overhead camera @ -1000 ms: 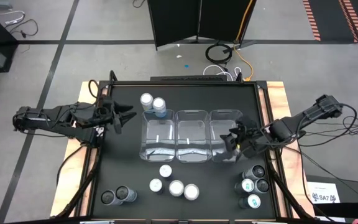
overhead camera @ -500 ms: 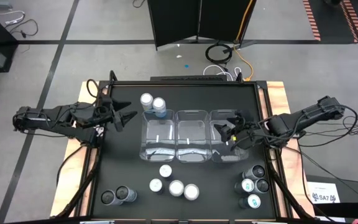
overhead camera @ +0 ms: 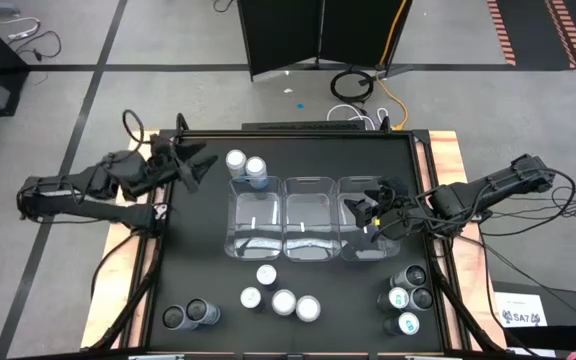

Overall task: Sort soda cans
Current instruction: Put the top left blue-white soda can into the left transparent bin

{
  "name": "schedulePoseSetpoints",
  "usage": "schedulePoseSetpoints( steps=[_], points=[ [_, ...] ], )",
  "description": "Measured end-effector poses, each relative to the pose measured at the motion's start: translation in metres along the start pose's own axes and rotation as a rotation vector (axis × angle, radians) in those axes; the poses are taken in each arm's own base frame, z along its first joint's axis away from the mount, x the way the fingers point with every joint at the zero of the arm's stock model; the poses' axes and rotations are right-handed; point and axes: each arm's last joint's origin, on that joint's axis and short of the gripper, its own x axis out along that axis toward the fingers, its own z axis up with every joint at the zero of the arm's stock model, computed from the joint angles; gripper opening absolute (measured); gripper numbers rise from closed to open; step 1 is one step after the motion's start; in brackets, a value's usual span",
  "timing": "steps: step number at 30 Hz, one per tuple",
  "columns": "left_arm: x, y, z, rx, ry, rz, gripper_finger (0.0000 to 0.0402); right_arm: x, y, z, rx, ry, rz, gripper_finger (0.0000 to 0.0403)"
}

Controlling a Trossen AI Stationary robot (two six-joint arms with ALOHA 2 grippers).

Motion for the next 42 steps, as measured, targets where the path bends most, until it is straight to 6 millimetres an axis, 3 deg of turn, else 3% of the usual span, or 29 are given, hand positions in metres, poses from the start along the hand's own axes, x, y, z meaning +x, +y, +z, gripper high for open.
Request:
schedulePoseSetpoints(
  steps=[10, 16, 22, 28, 34, 42],
  points=[
    [0.05, 0.002, 0.079, 0.28, 0.155, 0.313, 0.0363, 0.0, 0.0, 0.0, 0.062, 0.005, 0.002, 0.0389],
    [0.093, 0.032, 0.1, 0.338, 0.399, 0.365, 0.0363, 0.0, 0.002, -0.004, 0.08, 0.035, 0.008, 0.0389],
    [0.13, 0.081, 0.084, 0.173, 0.639, 0.196, 0.0363, 0.004, 0.006, -0.016, 0.063, 0.08, 0.001, 0.0389],
    [0.157, 0.114, 0.055, 0.122, 0.816, 0.229, 0.0363, 0.012, 0.011, -0.03, 0.029, 0.161, -0.02, 0.0389],
    [0.173, 0.124, 0.032, 0.128, 0.97, 0.219, 0.0363, 0.021, 0.013, -0.039, 0.001, 0.174, -0.052, 0.0389],
    [0.178, 0.124, 0.029, 0.125, 0.972, 0.218, 0.0363, 0.025, 0.014, -0.043, 0.005, 0.177, -0.07, 0.0389]
  ],
)
